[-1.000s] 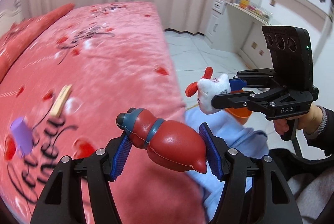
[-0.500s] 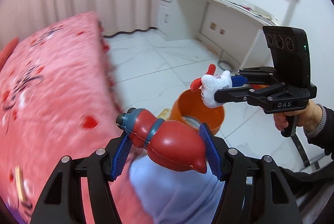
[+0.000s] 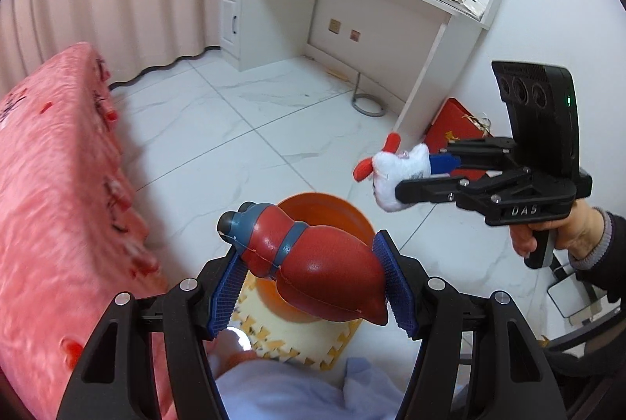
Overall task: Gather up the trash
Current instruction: 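Carry the red toy bottle and white plush with both tools over the orange bin, then open the left tool and right tool to drop toy and plush into the bin, then move both open tools back to the bed toward the purple cup and ET MINT box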
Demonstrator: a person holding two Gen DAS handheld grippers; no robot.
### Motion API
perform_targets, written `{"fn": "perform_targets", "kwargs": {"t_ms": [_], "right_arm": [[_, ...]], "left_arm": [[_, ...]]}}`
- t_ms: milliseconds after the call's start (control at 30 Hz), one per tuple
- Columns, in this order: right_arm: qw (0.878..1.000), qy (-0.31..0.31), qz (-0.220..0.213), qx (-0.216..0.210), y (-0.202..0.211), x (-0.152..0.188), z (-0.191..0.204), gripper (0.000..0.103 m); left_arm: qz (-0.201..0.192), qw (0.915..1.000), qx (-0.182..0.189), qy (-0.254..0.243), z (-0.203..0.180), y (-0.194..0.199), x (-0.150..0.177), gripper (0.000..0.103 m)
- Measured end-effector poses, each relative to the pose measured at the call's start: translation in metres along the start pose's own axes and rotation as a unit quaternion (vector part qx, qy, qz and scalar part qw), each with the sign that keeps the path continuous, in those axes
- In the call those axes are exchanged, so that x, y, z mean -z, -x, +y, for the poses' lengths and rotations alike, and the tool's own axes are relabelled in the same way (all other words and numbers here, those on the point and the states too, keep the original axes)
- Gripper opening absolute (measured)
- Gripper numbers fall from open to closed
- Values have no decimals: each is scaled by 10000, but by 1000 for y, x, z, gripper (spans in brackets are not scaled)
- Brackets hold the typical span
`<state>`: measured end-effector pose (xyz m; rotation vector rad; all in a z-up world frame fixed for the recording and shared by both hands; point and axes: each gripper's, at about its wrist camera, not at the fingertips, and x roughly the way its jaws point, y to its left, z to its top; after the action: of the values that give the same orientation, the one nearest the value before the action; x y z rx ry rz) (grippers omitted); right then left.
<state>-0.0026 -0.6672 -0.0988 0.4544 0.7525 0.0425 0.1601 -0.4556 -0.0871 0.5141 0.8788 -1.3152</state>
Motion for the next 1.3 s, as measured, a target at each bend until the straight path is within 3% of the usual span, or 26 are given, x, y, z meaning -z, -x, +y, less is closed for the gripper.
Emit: {"fn": "perform_targets", "kwargs": {"t_ms": [400,700,767,900,1300], "right_arm": [[9988,-431,114,220,-26,4,-48,38],[9986,-408,102,327,-37,-2,-52,43],[9982,-432,82,402,-37,-2,-54,49],[9974,-535,59,488,-36,0,-58,59],[9974,-554,84,455,-36,3,-57,60]], "left_arm": [[351,9990,293,20,3,-57,-18,65],[433,9988,234,-57,1,-71,-27,70],[442,9988,178,-68,1,-73,-29,70],[409,9991,109,-26,1,-75,-31,81],[518,9986,99,-21,-1,-80,-32,81]]}}
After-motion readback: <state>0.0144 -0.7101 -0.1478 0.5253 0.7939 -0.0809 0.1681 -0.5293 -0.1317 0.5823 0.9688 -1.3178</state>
